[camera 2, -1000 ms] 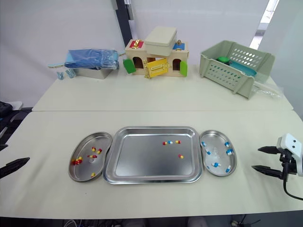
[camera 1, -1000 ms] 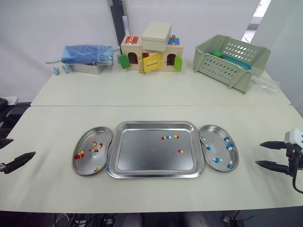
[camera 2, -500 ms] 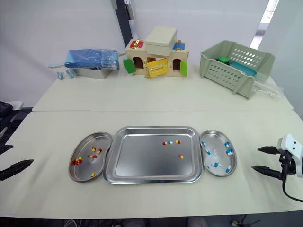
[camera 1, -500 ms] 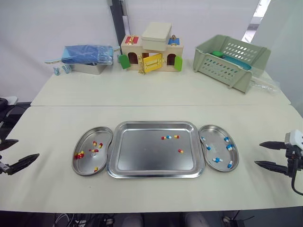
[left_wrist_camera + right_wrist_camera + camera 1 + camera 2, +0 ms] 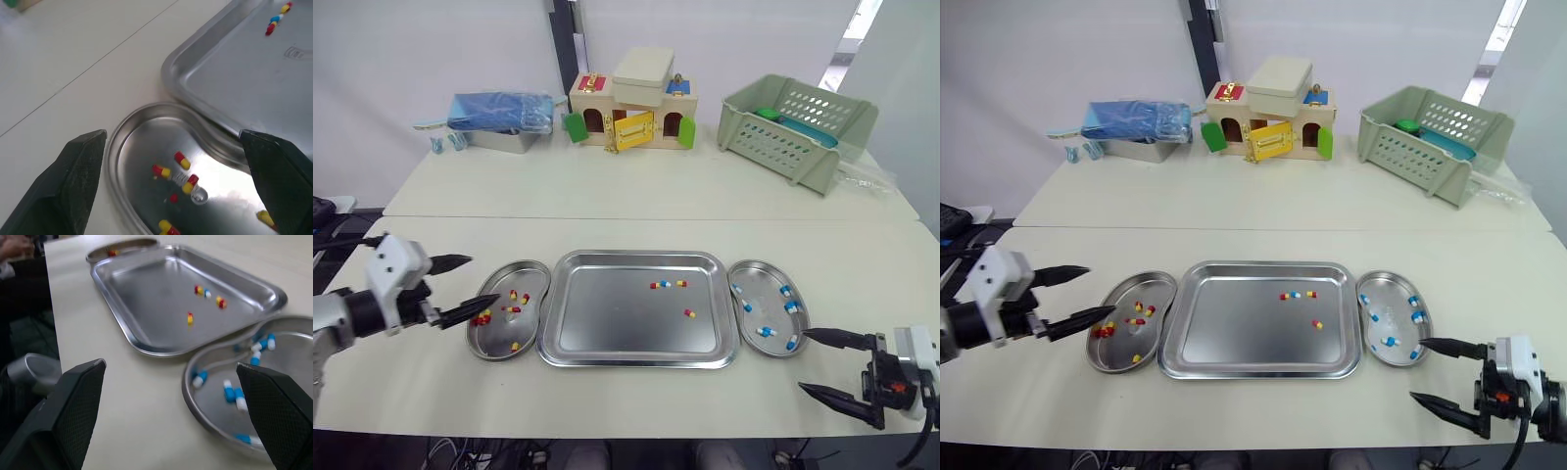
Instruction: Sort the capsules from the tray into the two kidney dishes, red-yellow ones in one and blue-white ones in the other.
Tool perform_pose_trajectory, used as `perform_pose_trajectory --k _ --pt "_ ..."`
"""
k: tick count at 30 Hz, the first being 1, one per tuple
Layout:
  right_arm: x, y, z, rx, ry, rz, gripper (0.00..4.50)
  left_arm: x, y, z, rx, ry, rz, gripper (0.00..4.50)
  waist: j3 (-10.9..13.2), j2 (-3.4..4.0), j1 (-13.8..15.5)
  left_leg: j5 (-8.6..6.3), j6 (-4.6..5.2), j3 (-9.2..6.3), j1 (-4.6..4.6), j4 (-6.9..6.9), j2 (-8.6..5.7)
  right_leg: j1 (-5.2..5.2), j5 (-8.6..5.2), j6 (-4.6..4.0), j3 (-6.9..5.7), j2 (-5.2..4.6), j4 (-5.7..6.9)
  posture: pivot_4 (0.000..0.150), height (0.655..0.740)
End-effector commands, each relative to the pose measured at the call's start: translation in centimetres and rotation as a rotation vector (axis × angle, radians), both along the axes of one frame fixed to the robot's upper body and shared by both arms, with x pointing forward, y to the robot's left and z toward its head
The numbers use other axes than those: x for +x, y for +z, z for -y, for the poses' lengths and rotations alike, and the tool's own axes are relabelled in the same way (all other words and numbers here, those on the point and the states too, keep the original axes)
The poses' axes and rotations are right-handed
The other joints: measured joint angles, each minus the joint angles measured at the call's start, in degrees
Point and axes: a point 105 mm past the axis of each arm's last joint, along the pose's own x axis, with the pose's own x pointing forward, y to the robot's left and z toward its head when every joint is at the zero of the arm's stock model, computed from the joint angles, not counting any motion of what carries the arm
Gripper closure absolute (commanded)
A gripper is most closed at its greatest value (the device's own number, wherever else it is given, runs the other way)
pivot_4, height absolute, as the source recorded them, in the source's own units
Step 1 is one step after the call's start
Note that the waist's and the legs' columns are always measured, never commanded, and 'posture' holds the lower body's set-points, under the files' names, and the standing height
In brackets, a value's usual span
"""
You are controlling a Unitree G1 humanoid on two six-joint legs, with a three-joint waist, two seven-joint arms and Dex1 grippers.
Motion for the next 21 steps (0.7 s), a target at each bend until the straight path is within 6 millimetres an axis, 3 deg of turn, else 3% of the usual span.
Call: perform_pose_trajectory --k 1,8,11,15,21 --pt "-0.9 0.5 -1.3 0.034 0.042 0.053 0.02 0.0 -0.3 3.9 -0.012 -0.152 -0.024 0.0 0.0 0.0 0.0 0.0 0.0 -0.01 0.0 0.0 0.0 0.0 0.0 0.0 -0.01 0.0 0.0 0.15 0.74" --pt "-1.4 -1.2 -2.4 0.032 0.077 0.08 0.02 1.9 -2.8 10.7 0.023 -0.354 -0.074 0.0 0.0 0.03 0.1 0.0 0.0 -0.01 0.02 0.06 -0.01 0.04 0.0 0.0 -0.01 0.01 0.03 0.15 0.74" --pt "-1.4 -1.3 -2.6 0.031 0.071 0.089 0.02 3.2 -3.2 12.3 0.008 -0.368 -0.058 0.0 0.0 0.02 0.1 0.01 -0.01 -0.02 -0.01 0.12 -0.04 0.05 0.01 0.02 -0.01 0.01 0.02 0.15 0.74" --pt "-1.6 -1.4 -3.0 0.05 0.041 0.089 0.02 4.3 -5.1 15.2 0.046 -0.452 -0.102 0.0 0.0 0.02 0.2 0.01 -0.01 -0.05 -0.01 0.13 -0.05 0.06 0.01 0.02 -0.03 0.01 0.02 0.15 0.74" --pt "-2.3 -1.7 -3.6 0.065 0.022 0.075 0.02 7.0 -5.6 17.6 0.047 -0.467 -0.094 0.0 0.0 0.02 0.0 0.02 -0.01 -0.07 -0.01 0.13 -0.06 0.05 0.01 0.02 -0.04 0.02 0.03 0.15 0.74"
